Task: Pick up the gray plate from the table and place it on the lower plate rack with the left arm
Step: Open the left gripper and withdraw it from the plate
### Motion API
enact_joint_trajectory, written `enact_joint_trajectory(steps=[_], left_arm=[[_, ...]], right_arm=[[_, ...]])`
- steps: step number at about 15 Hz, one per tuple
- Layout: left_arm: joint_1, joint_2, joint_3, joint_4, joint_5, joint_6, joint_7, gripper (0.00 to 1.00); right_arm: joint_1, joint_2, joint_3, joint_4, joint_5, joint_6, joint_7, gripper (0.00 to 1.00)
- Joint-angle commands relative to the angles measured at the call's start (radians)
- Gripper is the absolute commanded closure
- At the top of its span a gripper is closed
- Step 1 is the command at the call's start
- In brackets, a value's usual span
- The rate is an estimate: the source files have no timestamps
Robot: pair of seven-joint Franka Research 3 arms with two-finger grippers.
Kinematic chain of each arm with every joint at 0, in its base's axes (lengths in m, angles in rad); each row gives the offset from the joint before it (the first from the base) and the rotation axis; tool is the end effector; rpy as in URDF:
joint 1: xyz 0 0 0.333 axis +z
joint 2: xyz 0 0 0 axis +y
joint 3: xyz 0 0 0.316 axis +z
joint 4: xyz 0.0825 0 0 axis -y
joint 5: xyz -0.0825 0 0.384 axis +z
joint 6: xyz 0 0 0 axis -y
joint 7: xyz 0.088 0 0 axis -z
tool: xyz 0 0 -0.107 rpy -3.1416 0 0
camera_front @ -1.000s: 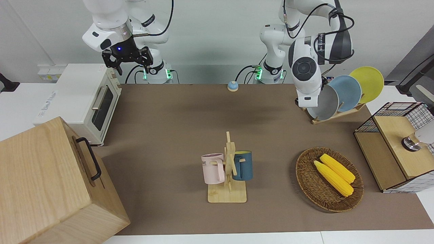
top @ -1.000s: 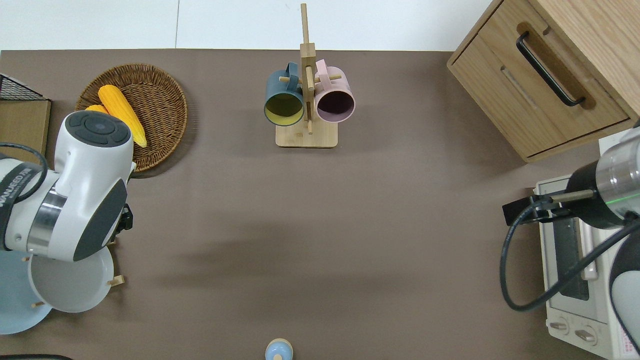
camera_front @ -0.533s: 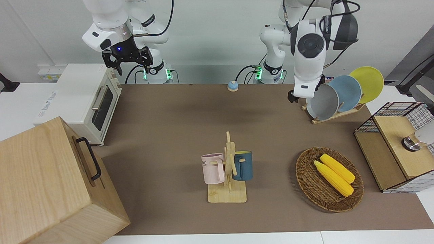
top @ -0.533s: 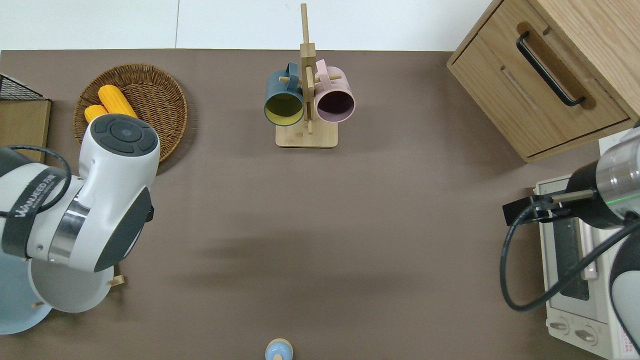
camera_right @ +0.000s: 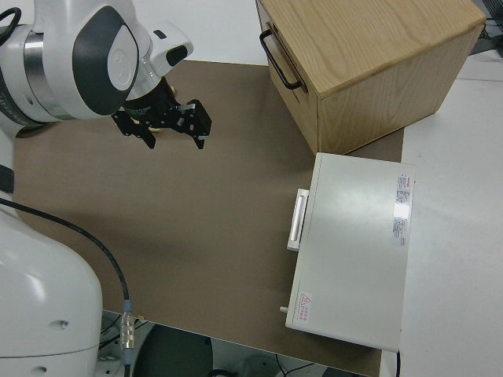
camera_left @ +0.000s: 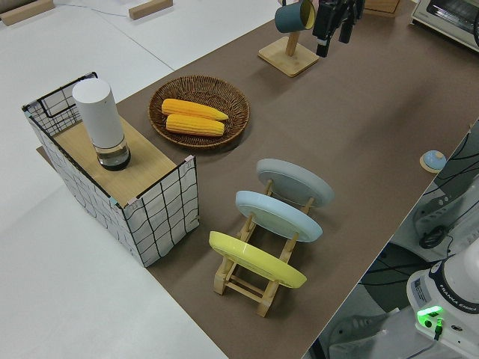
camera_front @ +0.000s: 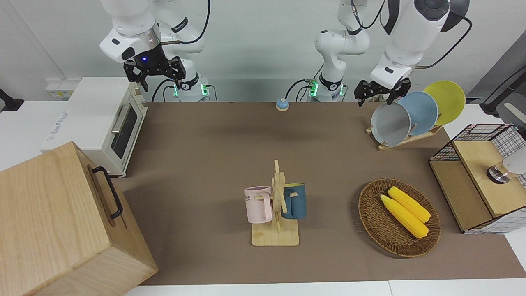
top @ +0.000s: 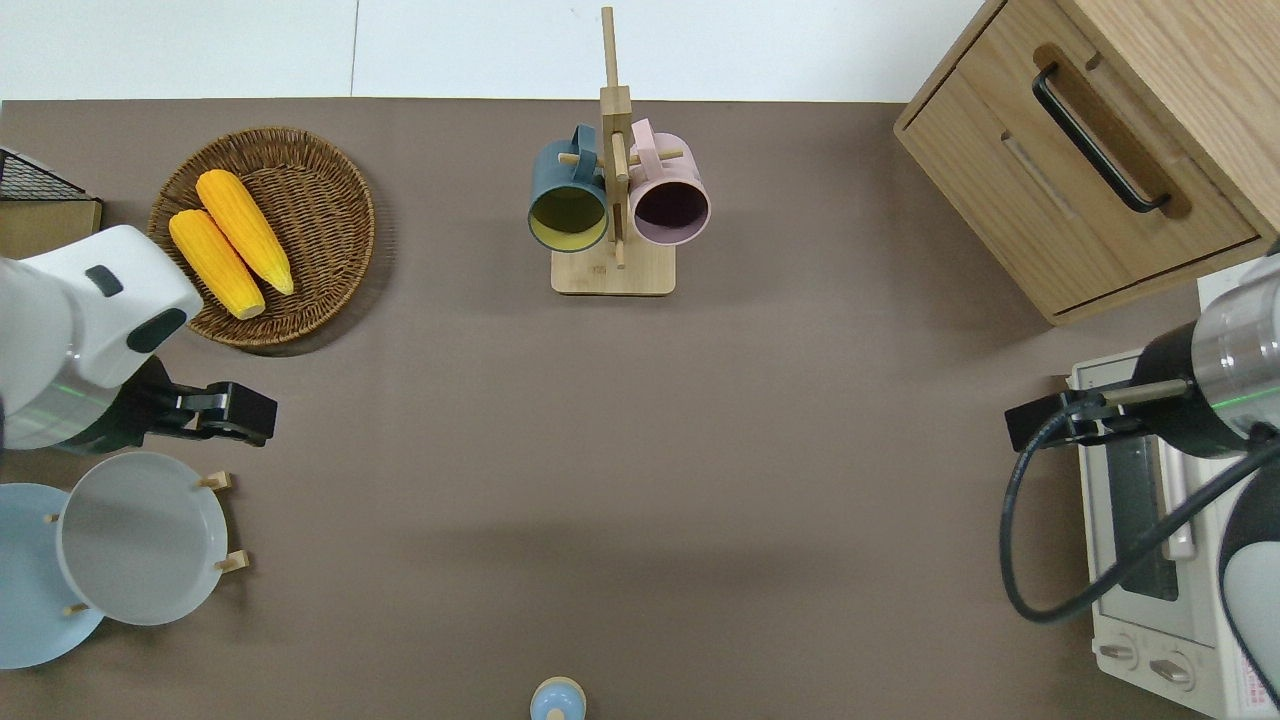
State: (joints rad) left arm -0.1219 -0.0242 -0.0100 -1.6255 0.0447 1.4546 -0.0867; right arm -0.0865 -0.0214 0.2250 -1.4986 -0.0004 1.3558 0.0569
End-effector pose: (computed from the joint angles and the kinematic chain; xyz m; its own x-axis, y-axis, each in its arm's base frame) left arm 0.5286 -0.0649 0.6031 0.9892 -0.0387 -0.1416 -0.0473 -0.9972 -0.0574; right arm 0.5197 0.0739 0.6516 0.9894 0.0798 -0.1211 0.0818 -0.9966 0.0121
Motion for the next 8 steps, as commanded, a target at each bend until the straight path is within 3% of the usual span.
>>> enact_joint_trajectory(steps=[1,7,8], left_arm=[[-0.007,-0.031,0.082,0.016,-0.045,0.003,0.07,0.0],[-0.001,-0.033,0.102,0.016,-0.037,0.006,0.042,0.0],[0.001,-0.033,0.123,0.016,-0.052,0.006,0.048,0.0]], right_arm=[[-0.013,-0.005,0.007,0.006,0.003,-0.015,-0.003,0.011],[-0.013,-0.005,0.007,0.006,0.003,-0.015,-0.003,0.013],[-0.013,-0.005,0.007,0.006,0.003,-0.015,-0.003,0.011]])
